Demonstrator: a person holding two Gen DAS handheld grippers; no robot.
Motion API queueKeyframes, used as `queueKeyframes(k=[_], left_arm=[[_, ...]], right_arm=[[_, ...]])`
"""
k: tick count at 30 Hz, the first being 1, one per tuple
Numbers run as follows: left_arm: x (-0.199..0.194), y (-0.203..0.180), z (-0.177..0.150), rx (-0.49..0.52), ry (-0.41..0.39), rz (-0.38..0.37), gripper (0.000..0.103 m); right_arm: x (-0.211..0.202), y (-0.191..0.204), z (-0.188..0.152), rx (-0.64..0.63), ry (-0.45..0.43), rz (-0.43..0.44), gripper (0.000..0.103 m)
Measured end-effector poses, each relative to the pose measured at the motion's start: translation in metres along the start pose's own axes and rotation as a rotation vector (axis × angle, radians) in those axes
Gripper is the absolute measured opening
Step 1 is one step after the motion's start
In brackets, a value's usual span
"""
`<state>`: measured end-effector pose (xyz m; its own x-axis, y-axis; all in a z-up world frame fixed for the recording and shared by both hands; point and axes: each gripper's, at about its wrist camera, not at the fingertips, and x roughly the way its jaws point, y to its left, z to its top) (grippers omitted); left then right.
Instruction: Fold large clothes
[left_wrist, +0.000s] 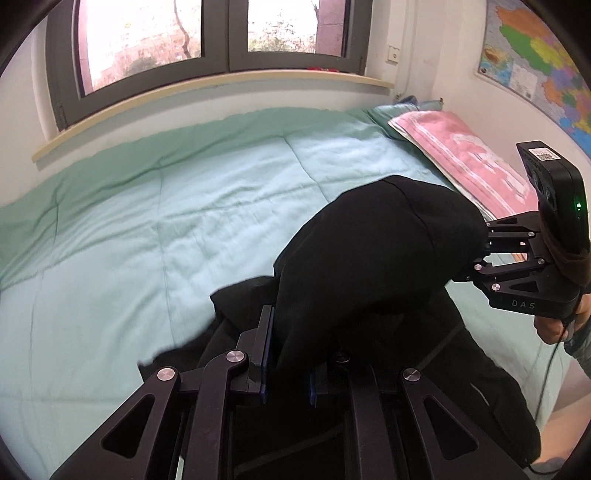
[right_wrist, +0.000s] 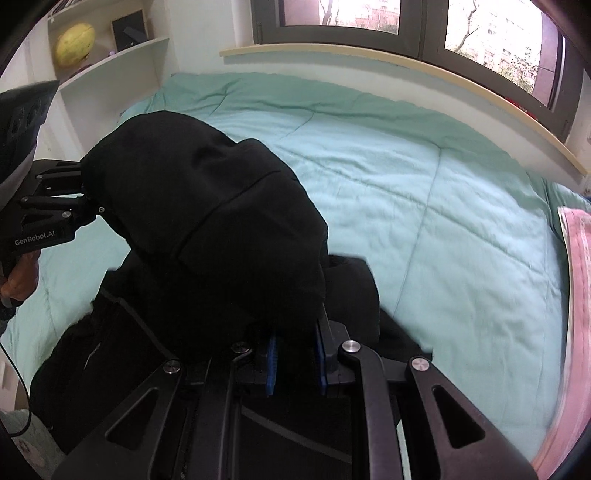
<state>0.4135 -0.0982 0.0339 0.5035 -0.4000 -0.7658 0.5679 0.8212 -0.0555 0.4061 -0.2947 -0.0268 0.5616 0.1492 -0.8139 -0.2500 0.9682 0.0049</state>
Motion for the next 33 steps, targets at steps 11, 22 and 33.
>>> queueKeyframes(k=[11, 22, 33], left_arm=[[-0.019, -0.018, -0.076, -0.043, 0.080, 0.007, 0.014], [0.001, 0.002, -0.183, -0.269, 0.249, -0.078, 0.017], [-0.090, 0.037, -0.145, -0.364, 0.042, -0.168, 0.025]], right_arm=[[-0.013, 0.044, -0.056, 0.018, 0.044, 0.015, 0.019], [0.004, 0.044, -0.127, 0.127, 0.192, -0.005, 0.019], [-0.140, 0.004, -0.104, 0.230, -0.070, -0.034, 0.051]])
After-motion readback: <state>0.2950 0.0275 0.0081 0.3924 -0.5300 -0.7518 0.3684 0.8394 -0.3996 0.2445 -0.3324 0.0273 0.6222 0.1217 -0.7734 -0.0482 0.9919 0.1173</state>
